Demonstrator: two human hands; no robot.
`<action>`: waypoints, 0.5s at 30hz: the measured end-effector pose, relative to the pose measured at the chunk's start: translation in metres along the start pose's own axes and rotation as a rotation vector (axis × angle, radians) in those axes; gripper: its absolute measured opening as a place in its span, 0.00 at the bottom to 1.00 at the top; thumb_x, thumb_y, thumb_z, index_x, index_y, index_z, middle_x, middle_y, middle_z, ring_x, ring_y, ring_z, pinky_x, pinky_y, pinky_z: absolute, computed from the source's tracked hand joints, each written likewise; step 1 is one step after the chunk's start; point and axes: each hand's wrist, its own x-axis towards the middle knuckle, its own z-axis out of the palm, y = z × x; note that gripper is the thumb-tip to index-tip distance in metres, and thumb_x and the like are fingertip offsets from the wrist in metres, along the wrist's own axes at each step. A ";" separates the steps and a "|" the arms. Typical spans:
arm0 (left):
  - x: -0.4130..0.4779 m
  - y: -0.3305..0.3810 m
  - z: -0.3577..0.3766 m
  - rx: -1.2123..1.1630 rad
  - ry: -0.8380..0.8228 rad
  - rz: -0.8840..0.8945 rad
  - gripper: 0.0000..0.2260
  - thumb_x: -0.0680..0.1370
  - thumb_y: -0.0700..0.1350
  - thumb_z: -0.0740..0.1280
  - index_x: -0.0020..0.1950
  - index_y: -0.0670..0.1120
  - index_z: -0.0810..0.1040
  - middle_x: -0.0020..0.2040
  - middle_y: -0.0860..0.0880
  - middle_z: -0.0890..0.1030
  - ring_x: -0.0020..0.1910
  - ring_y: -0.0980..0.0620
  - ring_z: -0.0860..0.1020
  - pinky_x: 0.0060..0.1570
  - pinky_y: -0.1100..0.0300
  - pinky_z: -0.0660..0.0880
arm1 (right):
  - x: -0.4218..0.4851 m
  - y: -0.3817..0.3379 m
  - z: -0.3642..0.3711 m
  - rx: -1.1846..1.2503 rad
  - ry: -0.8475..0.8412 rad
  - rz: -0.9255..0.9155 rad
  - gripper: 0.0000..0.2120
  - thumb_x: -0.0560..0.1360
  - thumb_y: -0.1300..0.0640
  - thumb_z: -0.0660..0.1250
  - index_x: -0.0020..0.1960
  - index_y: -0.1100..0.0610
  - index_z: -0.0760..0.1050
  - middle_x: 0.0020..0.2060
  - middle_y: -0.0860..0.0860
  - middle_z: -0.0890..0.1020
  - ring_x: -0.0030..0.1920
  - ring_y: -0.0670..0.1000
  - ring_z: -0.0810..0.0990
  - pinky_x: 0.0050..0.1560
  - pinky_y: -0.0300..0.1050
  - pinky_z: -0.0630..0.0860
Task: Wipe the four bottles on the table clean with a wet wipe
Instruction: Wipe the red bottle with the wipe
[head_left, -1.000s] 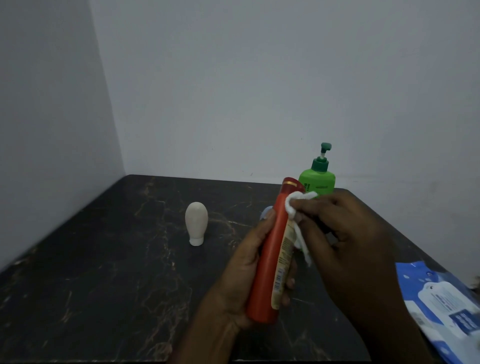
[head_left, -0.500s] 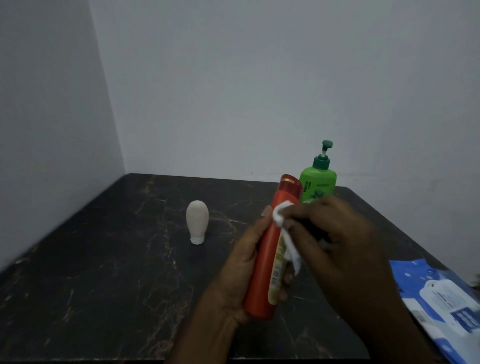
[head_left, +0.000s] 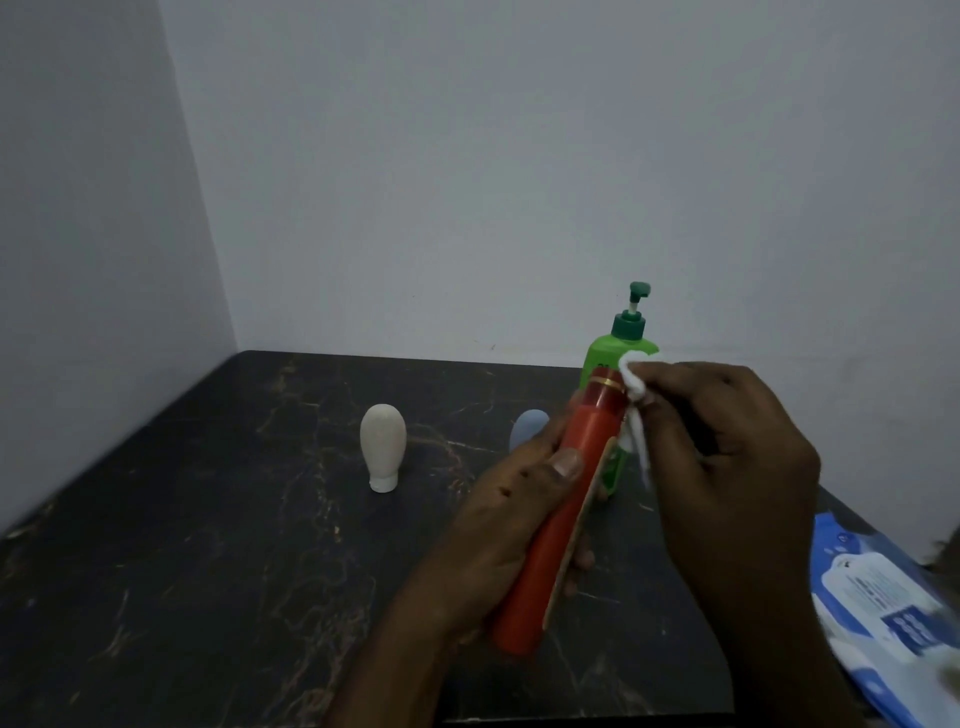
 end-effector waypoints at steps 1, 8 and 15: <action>0.002 -0.003 -0.001 0.040 0.020 0.033 0.25 0.76 0.58 0.69 0.72 0.58 0.70 0.50 0.50 0.84 0.41 0.48 0.83 0.41 0.54 0.81 | 0.002 0.002 -0.001 0.026 -0.008 0.035 0.10 0.78 0.63 0.70 0.59 0.57 0.82 0.51 0.53 0.83 0.50 0.45 0.80 0.53 0.25 0.71; 0.004 -0.010 -0.015 0.400 0.117 0.192 0.38 0.72 0.46 0.77 0.75 0.66 0.62 0.62 0.61 0.77 0.59 0.58 0.81 0.55 0.63 0.79 | 0.010 0.007 -0.014 0.328 -0.054 0.165 0.10 0.77 0.63 0.70 0.57 0.57 0.83 0.50 0.50 0.85 0.51 0.46 0.84 0.51 0.38 0.81; 0.003 -0.015 -0.012 0.483 0.128 0.307 0.38 0.74 0.35 0.70 0.66 0.76 0.64 0.61 0.59 0.79 0.58 0.56 0.81 0.55 0.56 0.81 | 0.003 -0.009 -0.007 0.210 -0.379 -0.140 0.11 0.77 0.61 0.68 0.56 0.54 0.84 0.51 0.44 0.81 0.53 0.41 0.80 0.53 0.31 0.74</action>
